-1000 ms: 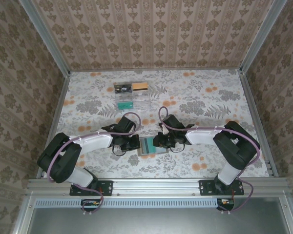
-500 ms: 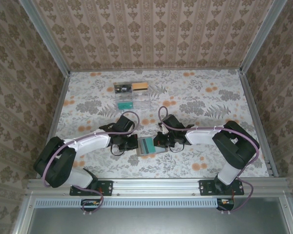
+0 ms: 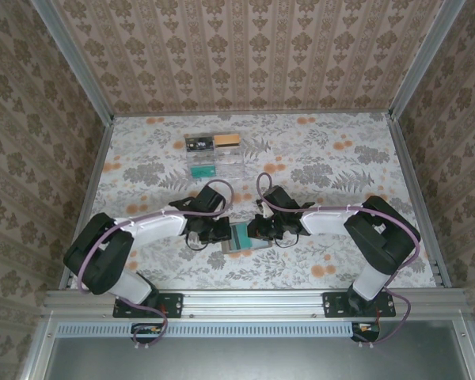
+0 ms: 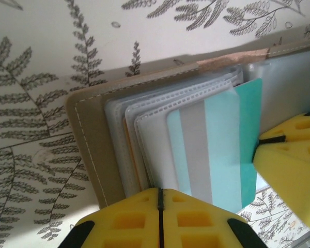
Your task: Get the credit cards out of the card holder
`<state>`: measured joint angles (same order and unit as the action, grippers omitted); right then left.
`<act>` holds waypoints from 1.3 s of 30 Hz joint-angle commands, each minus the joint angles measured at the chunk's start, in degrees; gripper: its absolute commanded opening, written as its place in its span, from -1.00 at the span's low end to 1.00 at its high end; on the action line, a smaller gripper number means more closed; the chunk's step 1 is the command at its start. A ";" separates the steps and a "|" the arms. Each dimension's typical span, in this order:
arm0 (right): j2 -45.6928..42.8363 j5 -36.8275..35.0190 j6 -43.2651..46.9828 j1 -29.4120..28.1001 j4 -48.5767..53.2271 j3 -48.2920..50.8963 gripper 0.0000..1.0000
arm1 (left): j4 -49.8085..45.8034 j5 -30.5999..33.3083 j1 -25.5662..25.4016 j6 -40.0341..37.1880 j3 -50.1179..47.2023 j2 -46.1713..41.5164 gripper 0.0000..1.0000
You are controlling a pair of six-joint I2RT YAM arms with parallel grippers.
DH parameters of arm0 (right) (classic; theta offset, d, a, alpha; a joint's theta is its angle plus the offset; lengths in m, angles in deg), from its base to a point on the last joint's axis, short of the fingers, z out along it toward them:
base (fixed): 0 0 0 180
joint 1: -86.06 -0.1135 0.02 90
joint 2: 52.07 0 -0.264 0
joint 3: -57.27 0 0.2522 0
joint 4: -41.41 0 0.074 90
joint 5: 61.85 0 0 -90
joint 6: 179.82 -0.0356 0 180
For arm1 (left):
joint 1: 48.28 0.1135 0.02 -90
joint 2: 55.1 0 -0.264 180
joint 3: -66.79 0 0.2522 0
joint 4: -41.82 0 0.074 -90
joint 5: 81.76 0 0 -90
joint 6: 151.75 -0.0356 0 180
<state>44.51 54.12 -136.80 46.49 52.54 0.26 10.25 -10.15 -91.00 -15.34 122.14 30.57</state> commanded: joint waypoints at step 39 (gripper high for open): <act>-8.59 0.34 5.38 7.35 6.82 5.45 -1.00 | -7.89 4.61 1.16 -2.53 1.33 3.41 -1.00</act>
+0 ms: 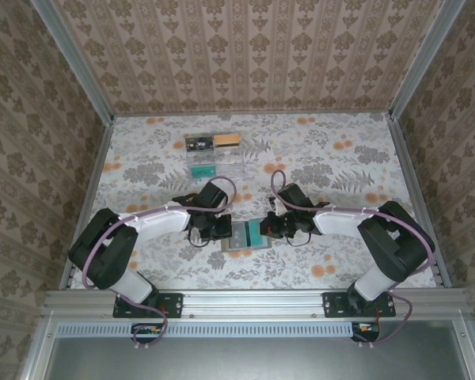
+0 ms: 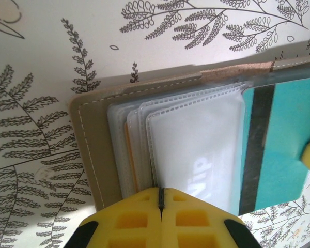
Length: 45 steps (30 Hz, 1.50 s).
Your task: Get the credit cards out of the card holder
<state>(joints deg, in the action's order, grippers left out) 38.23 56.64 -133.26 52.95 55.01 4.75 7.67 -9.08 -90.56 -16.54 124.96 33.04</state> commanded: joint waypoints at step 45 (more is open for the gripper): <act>-12.03 13.48 -5.39 8.40 -11.20 -12.28 -1.00 | 35.80 -23.00 14.00 17.67 -2.63 -17.80 -0.17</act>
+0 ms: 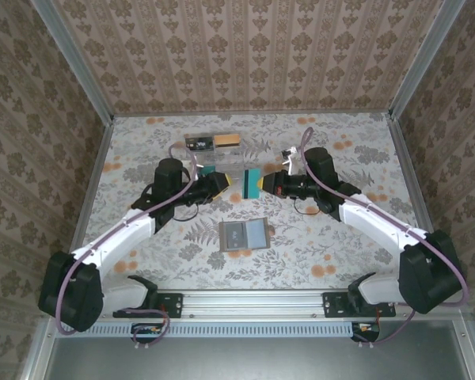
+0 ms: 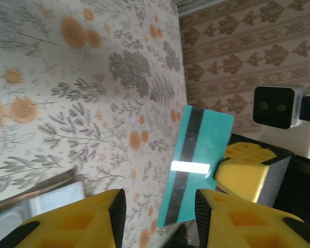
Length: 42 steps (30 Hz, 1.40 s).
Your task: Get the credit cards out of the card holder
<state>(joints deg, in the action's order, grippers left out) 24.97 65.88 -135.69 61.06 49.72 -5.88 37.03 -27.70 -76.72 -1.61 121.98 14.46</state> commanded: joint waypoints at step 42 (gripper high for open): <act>-1.09 1.73 2.41 2.03 2.66 -0.05 0.80 | -17.23 -3.00 0.50 -14.96 9.62 -0.77 -1.00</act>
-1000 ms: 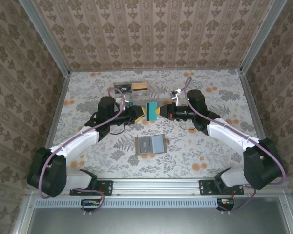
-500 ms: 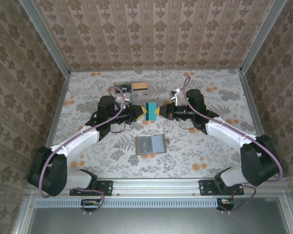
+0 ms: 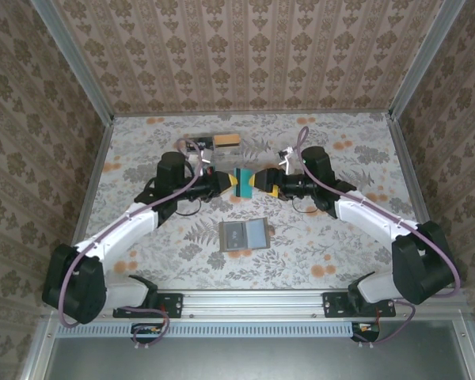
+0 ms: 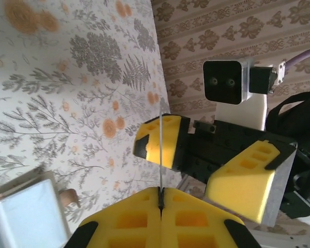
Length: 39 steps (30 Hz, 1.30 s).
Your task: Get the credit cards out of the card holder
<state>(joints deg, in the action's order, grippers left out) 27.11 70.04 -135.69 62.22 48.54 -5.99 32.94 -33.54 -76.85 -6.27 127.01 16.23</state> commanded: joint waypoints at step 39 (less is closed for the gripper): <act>-8.30 -4.49 10.40 10.16 14.88 -3.93 1.00 | -25.93 39.94 4.79 -112.62 15.37 11.87 -1.00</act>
<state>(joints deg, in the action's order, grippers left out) 18.32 64.18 -126.97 72.19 61.87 -7.65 3.22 8.08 -73.44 -112.21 141.24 26.50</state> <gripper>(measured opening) 0.999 0.048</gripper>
